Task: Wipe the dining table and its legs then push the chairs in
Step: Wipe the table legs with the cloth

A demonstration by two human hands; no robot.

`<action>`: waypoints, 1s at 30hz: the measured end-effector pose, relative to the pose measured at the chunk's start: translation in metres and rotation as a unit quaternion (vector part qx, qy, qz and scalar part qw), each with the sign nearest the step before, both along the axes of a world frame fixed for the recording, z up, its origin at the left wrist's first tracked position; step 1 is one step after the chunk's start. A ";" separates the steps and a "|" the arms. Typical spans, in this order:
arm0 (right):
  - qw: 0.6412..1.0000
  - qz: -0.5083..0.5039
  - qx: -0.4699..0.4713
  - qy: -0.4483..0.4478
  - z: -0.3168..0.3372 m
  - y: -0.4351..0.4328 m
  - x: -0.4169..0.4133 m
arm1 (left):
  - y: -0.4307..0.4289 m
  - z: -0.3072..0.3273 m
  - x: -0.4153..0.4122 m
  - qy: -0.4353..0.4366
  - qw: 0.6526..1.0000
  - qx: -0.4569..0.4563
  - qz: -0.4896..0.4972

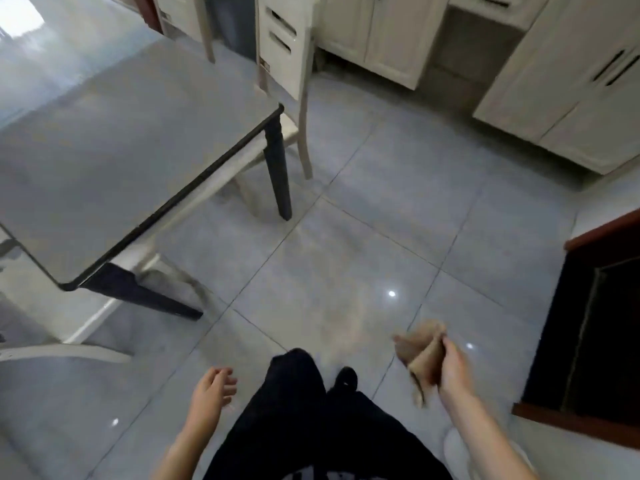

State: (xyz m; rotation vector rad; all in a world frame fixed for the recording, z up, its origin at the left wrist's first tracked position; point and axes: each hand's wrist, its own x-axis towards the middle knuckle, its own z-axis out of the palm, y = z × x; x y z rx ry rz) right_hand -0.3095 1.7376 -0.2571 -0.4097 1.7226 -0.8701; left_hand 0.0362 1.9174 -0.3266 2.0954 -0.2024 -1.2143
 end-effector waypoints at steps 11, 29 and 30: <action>0.983 0.185 0.002 0.003 -0.024 -0.220 0.044 | -0.097 -0.019 -0.015 -0.010 0.995 0.039 0.096; 0.944 0.309 0.015 0.117 -0.009 -0.556 0.125 | -0.440 0.018 0.051 -0.039 0.972 -0.084 0.217; 0.938 0.332 0.010 0.100 -0.011 -0.570 0.142 | -0.445 0.015 0.046 -0.042 0.968 -0.078 0.234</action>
